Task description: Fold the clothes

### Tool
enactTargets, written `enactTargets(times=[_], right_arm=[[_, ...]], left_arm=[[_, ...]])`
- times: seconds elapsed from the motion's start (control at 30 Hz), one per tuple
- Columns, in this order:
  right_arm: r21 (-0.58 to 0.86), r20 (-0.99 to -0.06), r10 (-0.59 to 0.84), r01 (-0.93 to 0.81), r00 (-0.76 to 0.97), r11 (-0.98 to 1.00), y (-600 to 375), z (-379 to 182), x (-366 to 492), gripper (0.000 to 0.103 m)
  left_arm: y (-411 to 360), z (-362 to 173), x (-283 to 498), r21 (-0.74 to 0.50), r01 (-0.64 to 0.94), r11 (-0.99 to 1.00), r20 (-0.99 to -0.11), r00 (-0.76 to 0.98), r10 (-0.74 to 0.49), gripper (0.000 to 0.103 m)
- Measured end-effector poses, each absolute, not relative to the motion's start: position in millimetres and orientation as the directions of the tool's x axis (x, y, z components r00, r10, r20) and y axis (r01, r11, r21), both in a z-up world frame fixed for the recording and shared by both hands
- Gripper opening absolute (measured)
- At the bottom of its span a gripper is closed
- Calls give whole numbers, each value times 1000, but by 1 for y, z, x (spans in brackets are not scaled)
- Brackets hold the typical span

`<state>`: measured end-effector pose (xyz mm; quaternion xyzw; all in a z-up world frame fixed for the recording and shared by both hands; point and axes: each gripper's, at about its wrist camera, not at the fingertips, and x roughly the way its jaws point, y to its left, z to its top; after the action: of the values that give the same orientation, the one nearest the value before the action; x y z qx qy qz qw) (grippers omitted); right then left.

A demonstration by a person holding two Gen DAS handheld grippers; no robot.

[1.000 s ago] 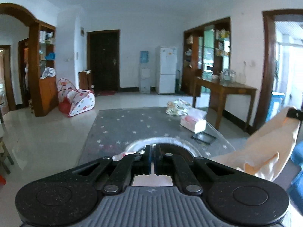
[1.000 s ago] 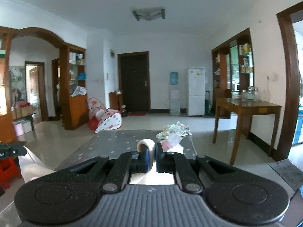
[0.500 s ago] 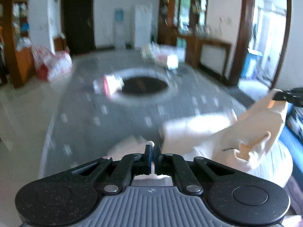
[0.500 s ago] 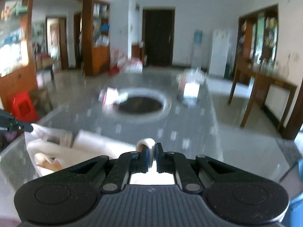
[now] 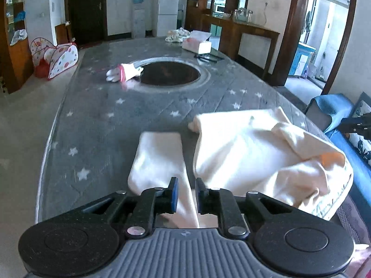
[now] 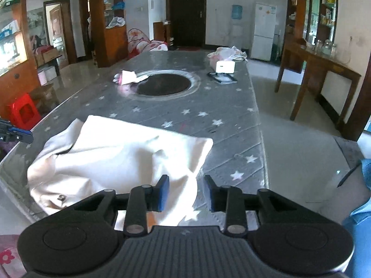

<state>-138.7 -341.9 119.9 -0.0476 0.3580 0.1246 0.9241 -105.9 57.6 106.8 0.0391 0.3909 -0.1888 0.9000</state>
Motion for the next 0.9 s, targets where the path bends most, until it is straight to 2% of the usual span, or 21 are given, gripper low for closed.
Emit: enactTargets(times=[0.17, 0.3, 0.43, 0.57, 0.77, 0.8, 0.9], right_arm=[[12, -677, 193, -252, 710, 968, -342, 110, -111, 34], [21, -690, 188, -241, 699, 970, -338, 96, -82, 37], [38, -705, 179, -215, 686, 976, -338, 79, -54, 38], [68, -724, 176, -185, 667, 980, -340, 59, -26, 38], [98, -739, 172, -149, 651, 984, -343, 39, 5, 38], [102, -740, 173, -145, 650, 984, -343, 36, 8, 38], [117, -747, 175, -132, 642, 984, -344, 28, 19, 38]], left_arm=[[42, 100, -75, -107, 373, 921, -722, 607, -330, 32], [28, 97, -50, -129, 380, 916, -718, 601, -351, 46], [18, 91, -22, -147, 365, 920, -719, 599, -352, 51], [8, 80, 5, -152, 354, 923, -720, 600, -348, 62], [-3, 56, 36, -188, 327, 926, -749, 562, -351, 59], [-5, 53, 38, -192, 331, 924, -750, 559, -355, 50], [-9, 51, 39, -202, 360, 911, -741, 552, -383, 33]])
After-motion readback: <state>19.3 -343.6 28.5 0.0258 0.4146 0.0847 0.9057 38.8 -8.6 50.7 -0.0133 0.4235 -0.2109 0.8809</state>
